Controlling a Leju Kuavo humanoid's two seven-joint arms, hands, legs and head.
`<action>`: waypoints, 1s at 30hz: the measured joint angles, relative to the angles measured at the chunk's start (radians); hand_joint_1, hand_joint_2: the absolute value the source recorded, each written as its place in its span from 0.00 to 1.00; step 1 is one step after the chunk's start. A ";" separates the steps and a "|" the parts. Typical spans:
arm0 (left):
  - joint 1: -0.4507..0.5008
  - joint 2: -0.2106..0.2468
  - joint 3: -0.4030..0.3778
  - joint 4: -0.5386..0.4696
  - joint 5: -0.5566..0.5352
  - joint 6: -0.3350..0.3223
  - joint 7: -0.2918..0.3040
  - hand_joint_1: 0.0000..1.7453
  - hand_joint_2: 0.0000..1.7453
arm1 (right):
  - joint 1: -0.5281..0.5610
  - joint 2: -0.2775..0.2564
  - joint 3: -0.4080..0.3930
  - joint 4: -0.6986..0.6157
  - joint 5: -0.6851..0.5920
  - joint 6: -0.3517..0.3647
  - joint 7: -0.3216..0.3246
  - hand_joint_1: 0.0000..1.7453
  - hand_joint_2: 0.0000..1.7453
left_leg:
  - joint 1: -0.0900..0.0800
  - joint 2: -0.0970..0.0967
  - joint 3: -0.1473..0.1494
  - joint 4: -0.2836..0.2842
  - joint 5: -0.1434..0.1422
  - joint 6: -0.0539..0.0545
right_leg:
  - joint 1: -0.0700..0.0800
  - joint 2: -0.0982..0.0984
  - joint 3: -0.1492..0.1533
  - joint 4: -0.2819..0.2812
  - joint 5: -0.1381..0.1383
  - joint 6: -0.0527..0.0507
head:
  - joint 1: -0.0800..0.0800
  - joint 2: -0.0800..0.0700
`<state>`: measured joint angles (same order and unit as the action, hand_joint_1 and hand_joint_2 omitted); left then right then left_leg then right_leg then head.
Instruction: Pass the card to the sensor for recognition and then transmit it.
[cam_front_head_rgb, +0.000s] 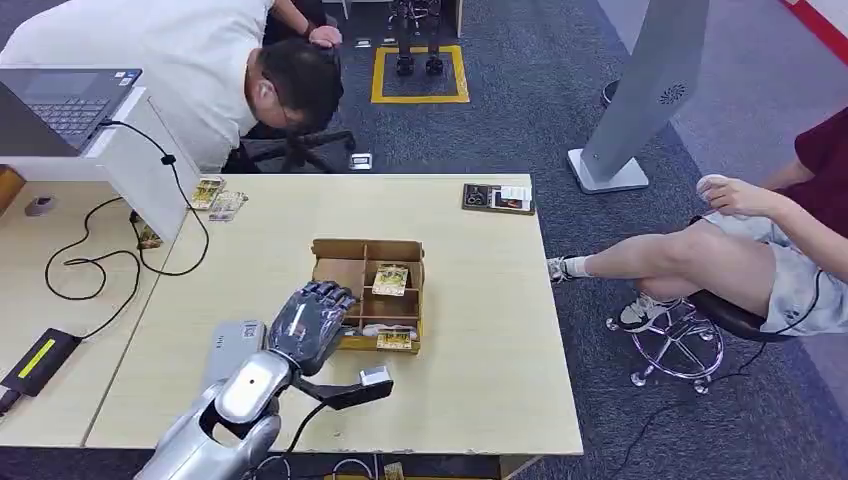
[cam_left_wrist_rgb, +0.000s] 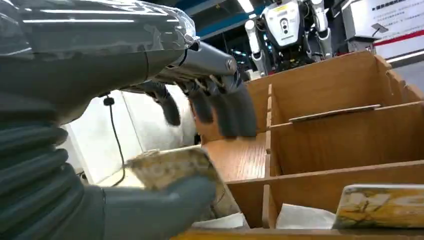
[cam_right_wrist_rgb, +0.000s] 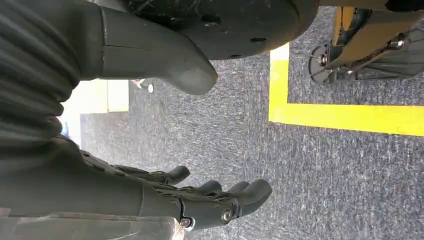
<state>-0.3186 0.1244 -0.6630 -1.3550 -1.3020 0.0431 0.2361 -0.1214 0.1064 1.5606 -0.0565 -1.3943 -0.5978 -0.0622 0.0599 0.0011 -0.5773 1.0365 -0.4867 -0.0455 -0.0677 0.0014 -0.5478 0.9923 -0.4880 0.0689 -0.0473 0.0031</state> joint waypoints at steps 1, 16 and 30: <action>0.000 0.000 -0.001 0.001 0.002 -0.001 -0.004 1.00 1.00 | 0.000 0.000 0.000 0.000 0.004 0.002 -0.001 0.00 1.00 | 0.000 0.000 0.000 0.000 0.000 0.000 | 0.000 0.000 0.000 0.000 0.000 0.000 | 0.000 0.000; 0.002 0.002 -0.004 0.002 0.019 0.014 -0.006 1.00 1.00 | 0.000 -0.001 0.000 0.000 0.001 -0.005 0.003 0.00 1.00 | 0.000 0.000 0.000 0.000 0.000 0.000 | 0.000 0.000 0.000 0.000 0.000 0.000 | 0.000 0.000; 0.018 0.003 -0.004 0.000 0.015 0.061 -0.007 1.00 1.00 | 0.000 -0.001 0.000 -0.001 0.001 -0.010 0.000 0.00 1.00 | 0.000 0.000 0.000 0.000 0.000 0.000 | 0.000 0.000 0.000 0.000 0.000 0.000 | 0.000 0.000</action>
<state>-0.3005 0.1278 -0.6672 -1.3546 -1.2871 0.1038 0.2289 -0.1215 0.1057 1.5606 -0.0572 -1.3935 -0.6077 -0.0626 0.0599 0.0011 -0.5775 1.0364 -0.4867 -0.0455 -0.0677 0.0013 -0.5476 0.9924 -0.4880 0.0689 -0.0473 0.0031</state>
